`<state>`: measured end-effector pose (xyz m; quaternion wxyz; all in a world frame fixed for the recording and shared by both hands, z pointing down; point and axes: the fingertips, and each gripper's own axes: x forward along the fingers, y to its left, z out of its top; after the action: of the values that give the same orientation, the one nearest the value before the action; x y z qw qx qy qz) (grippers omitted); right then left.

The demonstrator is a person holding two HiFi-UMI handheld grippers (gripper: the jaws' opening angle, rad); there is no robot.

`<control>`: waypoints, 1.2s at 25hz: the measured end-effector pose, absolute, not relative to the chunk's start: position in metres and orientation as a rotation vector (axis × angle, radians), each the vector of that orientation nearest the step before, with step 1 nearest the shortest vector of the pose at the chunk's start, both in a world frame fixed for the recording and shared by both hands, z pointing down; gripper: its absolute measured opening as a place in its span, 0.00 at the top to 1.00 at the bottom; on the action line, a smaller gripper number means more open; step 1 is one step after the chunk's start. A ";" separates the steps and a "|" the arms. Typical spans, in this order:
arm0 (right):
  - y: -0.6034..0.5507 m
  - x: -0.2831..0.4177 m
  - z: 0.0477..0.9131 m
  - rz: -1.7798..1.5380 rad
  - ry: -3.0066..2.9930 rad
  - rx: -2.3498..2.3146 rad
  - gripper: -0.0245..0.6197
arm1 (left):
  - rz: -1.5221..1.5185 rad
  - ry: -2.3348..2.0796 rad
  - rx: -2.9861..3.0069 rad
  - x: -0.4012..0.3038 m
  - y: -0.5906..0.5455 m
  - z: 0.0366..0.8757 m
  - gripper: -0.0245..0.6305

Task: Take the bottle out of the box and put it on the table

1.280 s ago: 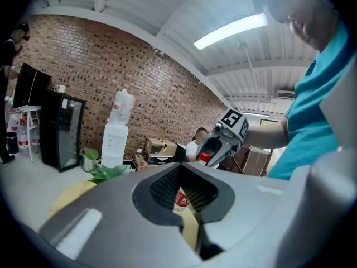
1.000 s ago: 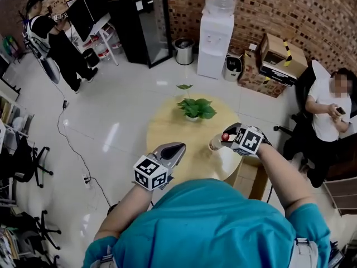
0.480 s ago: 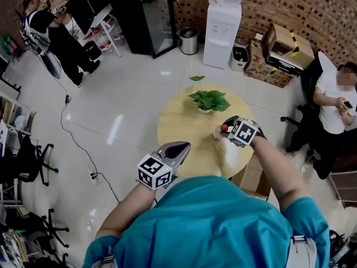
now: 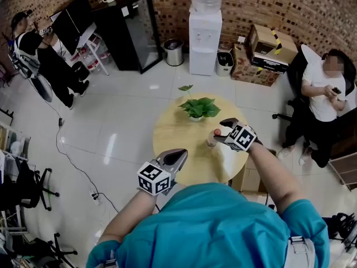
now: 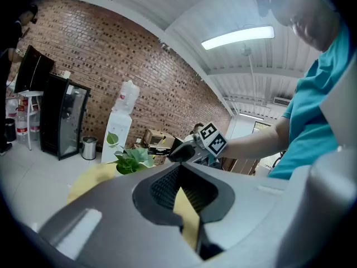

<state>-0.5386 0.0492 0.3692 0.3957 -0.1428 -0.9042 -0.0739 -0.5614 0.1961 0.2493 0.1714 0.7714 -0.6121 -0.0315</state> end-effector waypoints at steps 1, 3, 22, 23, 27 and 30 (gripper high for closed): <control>0.049 -0.533 0.356 -0.183 -2.328 -0.332 0.54 | -0.090 -1.728 2.201 -0.560 0.196 0.247 0.96; 0.042 -0.519 0.327 -0.165 -2.429 -0.260 0.54 | -0.092 -1.709 2.227 -0.558 0.191 0.243 0.96; 0.085 -0.244 0.275 0.203 -2.906 -0.059 0.96 | 0.032 -1.695 2.346 -0.338 0.197 0.243 0.96; 0.088 -0.224 0.281 0.196 -2.920 -0.080 0.96 | 0.044 -1.715 2.341 -0.310 0.198 0.251 0.96; 0.092 -0.162 0.293 0.180 -2.957 -0.194 0.96 | 0.048 -1.783 2.267 -0.226 0.191 0.272 0.96; 0.090 -0.123 0.296 0.184 -2.988 -0.247 0.96 | 0.083 -1.797 2.231 -0.179 0.186 0.285 0.96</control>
<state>-0.1235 0.0901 0.2956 0.0689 -0.0820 -0.9924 0.0612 -0.1788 0.1858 0.2854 0.1375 0.7710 -0.6211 0.0287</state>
